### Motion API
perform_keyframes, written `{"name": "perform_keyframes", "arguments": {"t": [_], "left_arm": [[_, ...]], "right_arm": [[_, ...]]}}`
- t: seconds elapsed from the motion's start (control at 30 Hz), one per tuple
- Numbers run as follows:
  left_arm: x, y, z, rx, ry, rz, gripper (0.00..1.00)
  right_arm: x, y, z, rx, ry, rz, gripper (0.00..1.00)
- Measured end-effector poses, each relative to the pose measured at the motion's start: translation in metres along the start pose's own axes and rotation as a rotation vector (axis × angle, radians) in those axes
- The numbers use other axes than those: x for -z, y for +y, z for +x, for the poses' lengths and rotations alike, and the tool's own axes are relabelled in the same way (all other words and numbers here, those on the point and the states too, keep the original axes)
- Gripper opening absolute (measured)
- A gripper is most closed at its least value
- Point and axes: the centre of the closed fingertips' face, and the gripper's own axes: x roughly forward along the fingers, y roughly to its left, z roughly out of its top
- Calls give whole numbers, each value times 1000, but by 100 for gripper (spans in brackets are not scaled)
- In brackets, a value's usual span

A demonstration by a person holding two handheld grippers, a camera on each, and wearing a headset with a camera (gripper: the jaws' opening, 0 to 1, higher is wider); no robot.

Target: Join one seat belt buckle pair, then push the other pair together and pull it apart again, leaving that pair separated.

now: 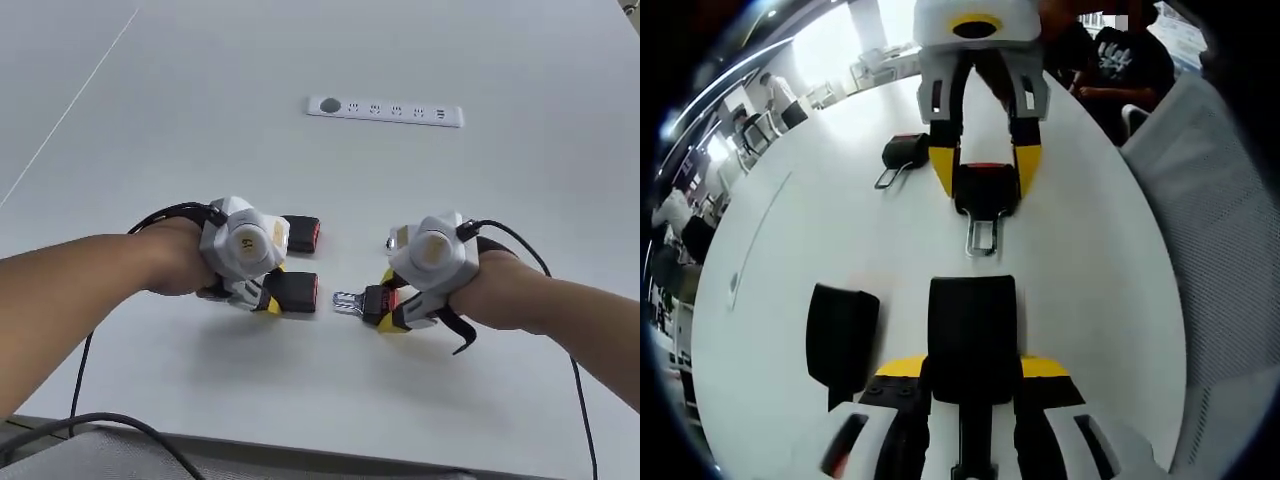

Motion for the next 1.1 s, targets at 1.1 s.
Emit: {"name": "perform_keyframes", "arguments": {"t": [1.1], "left_arm": [[0, -2, -1, 8, 10, 13, 33]], "right_arm": [[-28, -4, 14, 21, -7, -1, 35]]}}
